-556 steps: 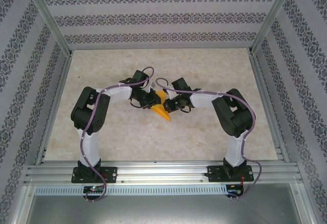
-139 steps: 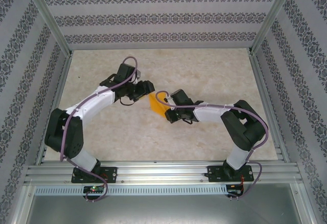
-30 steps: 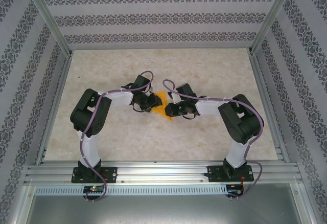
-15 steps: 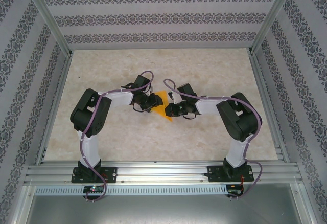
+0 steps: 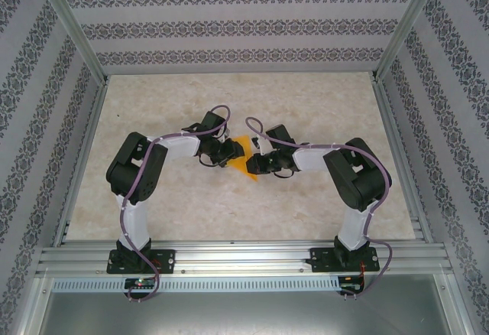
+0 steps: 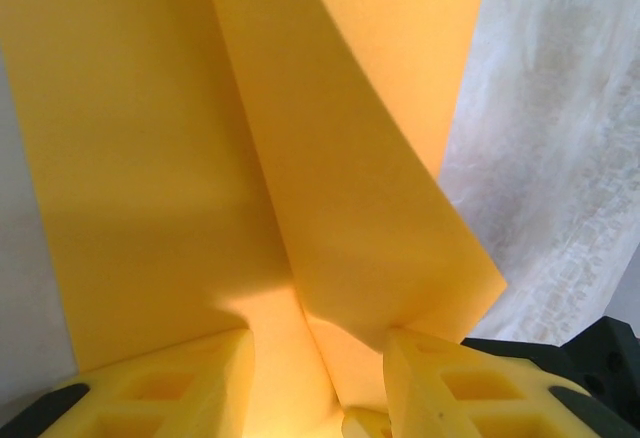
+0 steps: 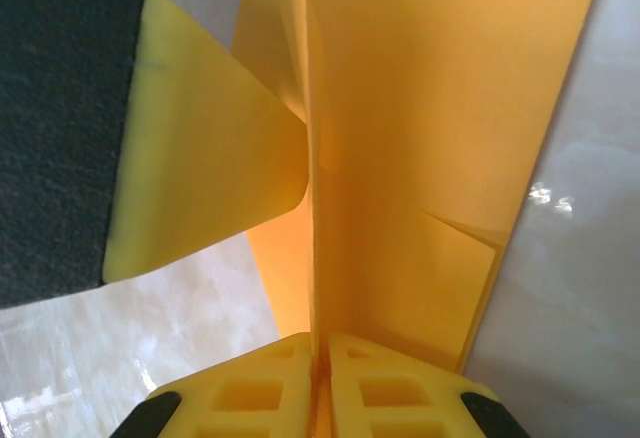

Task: Fold a paper plane with a square sheet of paper (fold left side to right side)
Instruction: Fourth fold the wing at the center of the table.

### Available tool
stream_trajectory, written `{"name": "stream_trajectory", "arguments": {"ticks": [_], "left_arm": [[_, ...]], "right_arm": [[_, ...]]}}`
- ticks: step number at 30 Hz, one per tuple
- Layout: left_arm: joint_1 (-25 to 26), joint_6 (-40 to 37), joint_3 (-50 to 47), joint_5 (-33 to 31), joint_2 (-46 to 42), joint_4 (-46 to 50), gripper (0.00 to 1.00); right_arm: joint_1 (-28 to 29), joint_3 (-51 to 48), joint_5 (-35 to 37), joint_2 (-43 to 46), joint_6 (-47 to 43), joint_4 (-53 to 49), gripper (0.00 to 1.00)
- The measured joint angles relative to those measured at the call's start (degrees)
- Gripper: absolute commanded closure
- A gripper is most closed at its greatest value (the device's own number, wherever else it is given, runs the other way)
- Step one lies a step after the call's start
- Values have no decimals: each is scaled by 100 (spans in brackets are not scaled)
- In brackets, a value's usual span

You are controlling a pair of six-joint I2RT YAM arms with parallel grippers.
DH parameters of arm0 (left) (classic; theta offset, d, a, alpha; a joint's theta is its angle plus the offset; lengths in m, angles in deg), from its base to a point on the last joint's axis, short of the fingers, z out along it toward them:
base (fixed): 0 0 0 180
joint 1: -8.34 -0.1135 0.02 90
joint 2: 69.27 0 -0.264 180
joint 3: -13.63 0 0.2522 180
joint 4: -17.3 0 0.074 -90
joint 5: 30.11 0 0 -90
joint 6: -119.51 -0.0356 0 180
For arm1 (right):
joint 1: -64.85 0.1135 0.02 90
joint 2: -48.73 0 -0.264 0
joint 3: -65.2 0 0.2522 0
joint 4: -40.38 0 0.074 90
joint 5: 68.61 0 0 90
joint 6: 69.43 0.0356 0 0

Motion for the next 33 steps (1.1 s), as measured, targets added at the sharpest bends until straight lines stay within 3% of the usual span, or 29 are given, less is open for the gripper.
{"name": "stream_trajectory", "arguments": {"ticks": [13,21,33], "left_arm": [[0,0,22,15,22,0,58],[0,-2,24,13,22,2,58],[0,-2,24,13,22,4,58]], "right_arm": [[-79,-15,-63,24,109,162,78],[-317,-79,-81,476,81,15,71],[-485,645,-422,-13,205,116,74]]}}
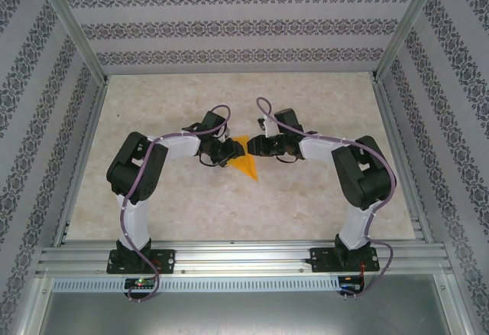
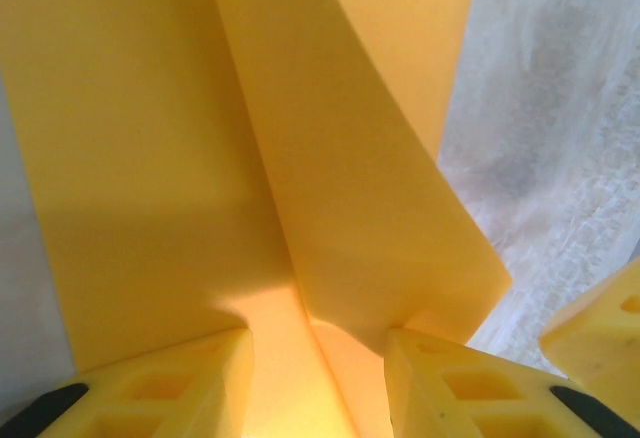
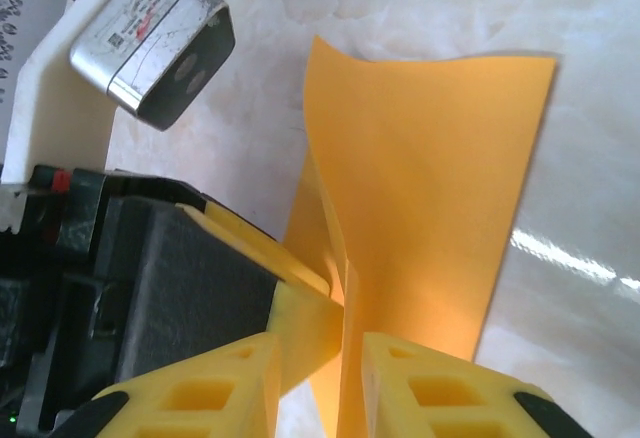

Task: Fold a paper plane with a square sheet of paper (fold left side to right side)
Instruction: Fourth fold the wing at the center of the table.

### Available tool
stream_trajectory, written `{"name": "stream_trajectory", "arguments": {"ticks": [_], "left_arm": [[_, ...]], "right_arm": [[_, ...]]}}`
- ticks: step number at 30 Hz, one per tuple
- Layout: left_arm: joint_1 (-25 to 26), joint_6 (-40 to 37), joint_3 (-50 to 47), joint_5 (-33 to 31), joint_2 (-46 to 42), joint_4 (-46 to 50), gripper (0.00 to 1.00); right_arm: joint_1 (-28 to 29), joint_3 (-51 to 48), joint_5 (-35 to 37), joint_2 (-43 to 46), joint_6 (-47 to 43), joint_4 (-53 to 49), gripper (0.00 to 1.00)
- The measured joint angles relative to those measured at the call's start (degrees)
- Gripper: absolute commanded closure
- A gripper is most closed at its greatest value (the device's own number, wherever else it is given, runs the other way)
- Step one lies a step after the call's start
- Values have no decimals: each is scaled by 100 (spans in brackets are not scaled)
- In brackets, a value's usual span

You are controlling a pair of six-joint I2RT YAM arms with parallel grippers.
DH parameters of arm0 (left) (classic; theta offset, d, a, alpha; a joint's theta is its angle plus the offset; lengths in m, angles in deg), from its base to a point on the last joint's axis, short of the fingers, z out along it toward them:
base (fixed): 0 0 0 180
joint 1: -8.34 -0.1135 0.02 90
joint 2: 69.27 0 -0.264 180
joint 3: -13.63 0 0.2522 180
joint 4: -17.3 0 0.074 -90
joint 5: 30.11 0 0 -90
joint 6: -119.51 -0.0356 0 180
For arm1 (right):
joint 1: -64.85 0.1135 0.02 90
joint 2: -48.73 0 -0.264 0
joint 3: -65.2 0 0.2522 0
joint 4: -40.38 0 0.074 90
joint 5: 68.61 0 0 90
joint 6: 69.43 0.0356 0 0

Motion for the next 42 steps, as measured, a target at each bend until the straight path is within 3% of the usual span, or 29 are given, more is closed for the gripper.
{"name": "stream_trajectory", "arguments": {"ticks": [42], "left_arm": [[2,-2,17,-4,0,31,59]], "right_arm": [[-260,-627,-994,-343,658,1117,75]]}}
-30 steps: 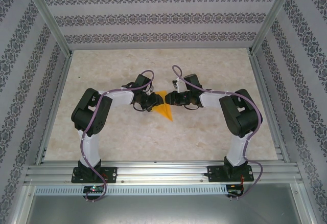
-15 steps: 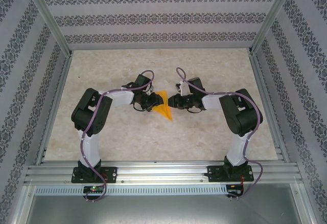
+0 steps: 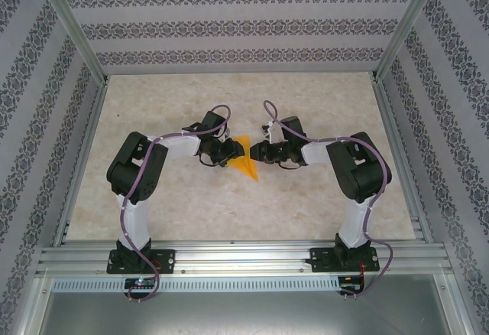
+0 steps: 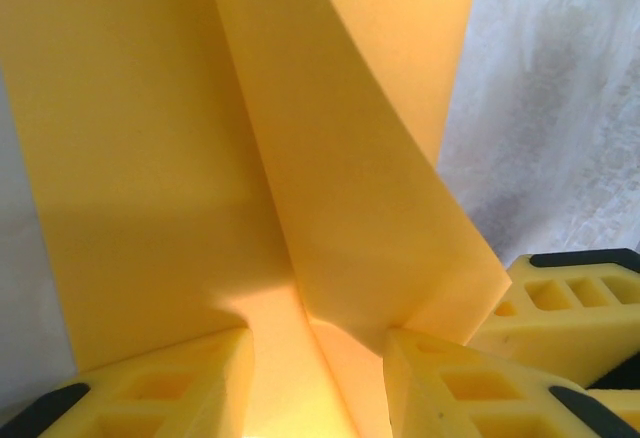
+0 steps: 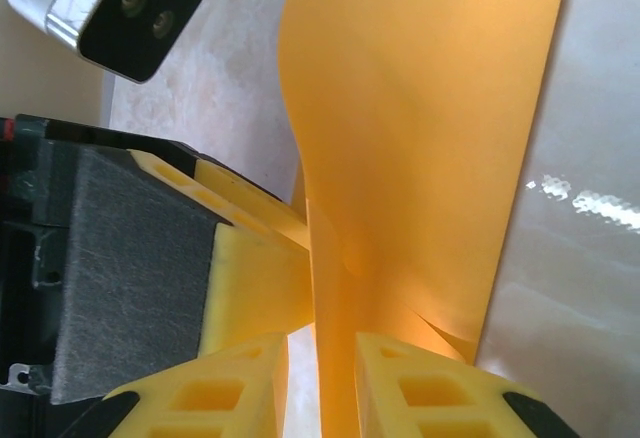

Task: Fold a paper plane with a square sheet of paper (fold left side to right side)
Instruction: Fourth fold the wing at the center of the table.

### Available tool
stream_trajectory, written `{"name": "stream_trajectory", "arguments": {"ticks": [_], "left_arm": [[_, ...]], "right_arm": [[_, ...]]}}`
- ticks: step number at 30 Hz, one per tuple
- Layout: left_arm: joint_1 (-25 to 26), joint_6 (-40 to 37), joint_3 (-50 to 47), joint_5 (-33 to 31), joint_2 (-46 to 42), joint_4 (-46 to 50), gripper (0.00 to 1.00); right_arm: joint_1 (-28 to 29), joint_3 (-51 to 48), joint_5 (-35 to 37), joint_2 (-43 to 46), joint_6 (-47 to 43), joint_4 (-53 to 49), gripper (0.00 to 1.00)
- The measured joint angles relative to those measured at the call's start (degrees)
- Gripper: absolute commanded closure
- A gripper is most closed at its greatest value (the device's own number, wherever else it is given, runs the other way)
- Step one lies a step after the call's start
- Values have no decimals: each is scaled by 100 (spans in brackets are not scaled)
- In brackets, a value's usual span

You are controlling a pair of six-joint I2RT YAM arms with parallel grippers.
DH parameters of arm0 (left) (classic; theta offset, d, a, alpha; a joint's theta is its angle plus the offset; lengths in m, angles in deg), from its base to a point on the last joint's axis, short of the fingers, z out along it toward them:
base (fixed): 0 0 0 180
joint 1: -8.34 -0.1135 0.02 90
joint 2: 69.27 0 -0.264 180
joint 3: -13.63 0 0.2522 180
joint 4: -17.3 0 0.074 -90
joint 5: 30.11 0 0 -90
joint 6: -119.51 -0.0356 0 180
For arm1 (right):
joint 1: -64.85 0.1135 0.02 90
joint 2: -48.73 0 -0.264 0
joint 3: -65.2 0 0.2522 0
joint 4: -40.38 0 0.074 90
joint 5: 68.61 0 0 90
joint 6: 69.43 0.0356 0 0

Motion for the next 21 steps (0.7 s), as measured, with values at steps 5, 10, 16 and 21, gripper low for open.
{"name": "stream_trajectory", "arguments": {"ticks": [5,10,16,21], "left_arm": [[0,0,4,0,0,7,59],[0,0,4,0,2,7,59],[0,0,4,0,4,7,59],[0,0,4,0,4,7,59]], "right_arm": [[11,2,-13,-66,2,-2,75],[33,4,-15,-138,9,-2,75],[48,24,-15,-151,17,0,75],[48,31,-15,-151,17,2,74]]}}
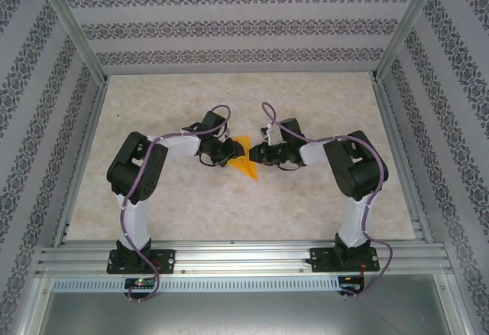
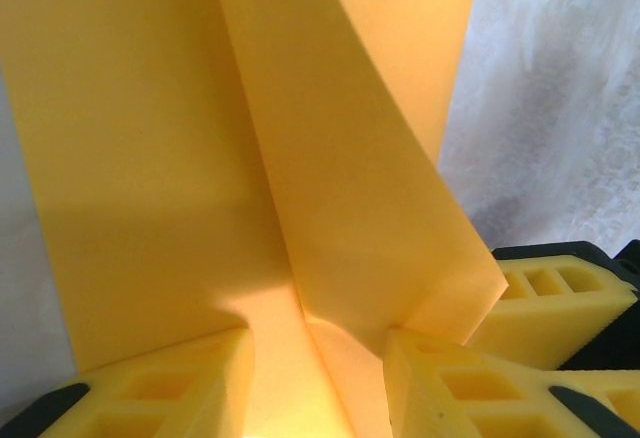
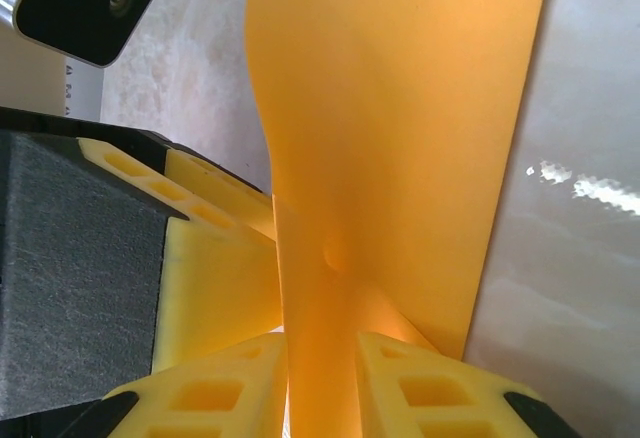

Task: Fold a paper plane with a square sheet of paper (fold left side to right side)
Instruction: Fourth fold the wing at the center of the table.

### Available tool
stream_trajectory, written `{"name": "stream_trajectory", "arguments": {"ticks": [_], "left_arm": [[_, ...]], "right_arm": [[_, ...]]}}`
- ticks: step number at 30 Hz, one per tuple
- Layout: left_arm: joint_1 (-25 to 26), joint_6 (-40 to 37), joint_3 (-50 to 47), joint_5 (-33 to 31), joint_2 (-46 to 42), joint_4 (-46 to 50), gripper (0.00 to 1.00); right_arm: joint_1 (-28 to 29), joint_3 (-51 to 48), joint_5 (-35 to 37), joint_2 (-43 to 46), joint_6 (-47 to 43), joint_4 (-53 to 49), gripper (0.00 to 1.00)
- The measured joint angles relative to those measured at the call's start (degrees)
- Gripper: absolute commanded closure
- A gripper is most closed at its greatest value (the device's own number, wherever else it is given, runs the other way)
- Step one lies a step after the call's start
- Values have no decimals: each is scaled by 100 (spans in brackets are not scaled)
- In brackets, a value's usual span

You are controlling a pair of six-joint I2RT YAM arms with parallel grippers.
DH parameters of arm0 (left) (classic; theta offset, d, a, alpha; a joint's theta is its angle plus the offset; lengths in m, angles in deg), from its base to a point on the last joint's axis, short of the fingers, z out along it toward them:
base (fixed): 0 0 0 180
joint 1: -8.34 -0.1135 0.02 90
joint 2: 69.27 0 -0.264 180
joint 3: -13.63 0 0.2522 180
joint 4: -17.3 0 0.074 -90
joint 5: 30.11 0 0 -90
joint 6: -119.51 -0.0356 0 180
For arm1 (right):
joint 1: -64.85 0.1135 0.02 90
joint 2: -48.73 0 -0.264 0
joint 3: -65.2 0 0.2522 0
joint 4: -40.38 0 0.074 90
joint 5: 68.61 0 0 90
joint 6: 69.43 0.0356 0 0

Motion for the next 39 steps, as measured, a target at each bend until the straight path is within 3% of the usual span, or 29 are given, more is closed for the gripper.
{"name": "stream_trajectory", "arguments": {"ticks": [39], "left_arm": [[4,0,4,-17,0,7,59]], "right_arm": [[39,-2,-48,-55,219,243,77]]}}
